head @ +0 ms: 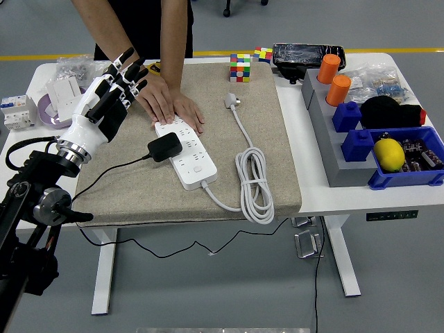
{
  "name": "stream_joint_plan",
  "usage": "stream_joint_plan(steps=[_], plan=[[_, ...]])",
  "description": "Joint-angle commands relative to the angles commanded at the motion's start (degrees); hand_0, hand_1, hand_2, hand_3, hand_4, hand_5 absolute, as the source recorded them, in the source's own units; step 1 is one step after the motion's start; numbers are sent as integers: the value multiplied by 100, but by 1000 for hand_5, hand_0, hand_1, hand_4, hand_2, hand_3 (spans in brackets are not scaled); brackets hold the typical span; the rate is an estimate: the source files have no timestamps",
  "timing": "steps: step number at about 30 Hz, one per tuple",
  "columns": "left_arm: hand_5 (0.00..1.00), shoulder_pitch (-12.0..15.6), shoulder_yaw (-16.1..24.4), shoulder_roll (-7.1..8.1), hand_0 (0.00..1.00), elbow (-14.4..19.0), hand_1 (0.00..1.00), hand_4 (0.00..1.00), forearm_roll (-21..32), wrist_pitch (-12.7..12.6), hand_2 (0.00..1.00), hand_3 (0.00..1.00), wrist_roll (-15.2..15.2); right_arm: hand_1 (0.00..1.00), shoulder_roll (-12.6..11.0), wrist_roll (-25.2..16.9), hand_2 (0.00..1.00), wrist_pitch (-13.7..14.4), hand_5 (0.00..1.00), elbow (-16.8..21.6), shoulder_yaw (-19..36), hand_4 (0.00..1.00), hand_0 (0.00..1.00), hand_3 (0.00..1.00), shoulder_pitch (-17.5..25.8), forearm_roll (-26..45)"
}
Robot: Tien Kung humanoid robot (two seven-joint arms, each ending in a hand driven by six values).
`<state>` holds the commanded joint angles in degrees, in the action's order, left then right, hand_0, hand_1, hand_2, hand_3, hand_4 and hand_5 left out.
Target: Pick up the plug,place it near the board,insert it into the board,press the button
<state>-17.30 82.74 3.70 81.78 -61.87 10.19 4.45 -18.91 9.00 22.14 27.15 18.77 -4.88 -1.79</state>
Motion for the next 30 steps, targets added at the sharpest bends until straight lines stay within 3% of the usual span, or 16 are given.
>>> stream_joint_plan(steps=[8,14,16,22,26,27,30], plan=[[454,-341,-434,228,998,-203,998,998,-1899,445,998,998,-137,828,-8,-2,807,-3,998,-2,27,998,880,829,-28,6],[434,-572,-800,290,998,-576,998,998,-3341,733,998,998,-229,827,4,-12,807,-13,998,-2,58,998,879,829,-37,10],[418,-619,-895,298,998,-713,998,998,-3825,781,978,954,-246,827,2,-12,806,-12,998,1,60,998,879,829,-54,6],[414,-759,-1030,269,998,-1251,998,998,-5278,574,975,946,-380,827,-18,-9,805,-5,998,6,62,998,879,828,-90,11],[414,-871,-1025,198,998,-1695,998,998,-6249,169,975,946,-461,827,-24,-8,805,-9,998,7,62,998,879,828,-99,13],[418,-885,-1018,184,941,-1764,962,998,-6429,81,918,907,-465,827,-23,-8,805,-10,998,7,63,998,879,829,-100,13],[418,-925,-991,132,941,-1975,962,998,-6756,-126,918,907,-407,827,-18,-11,805,-12,998,5,72,998,879,829,-99,13]])
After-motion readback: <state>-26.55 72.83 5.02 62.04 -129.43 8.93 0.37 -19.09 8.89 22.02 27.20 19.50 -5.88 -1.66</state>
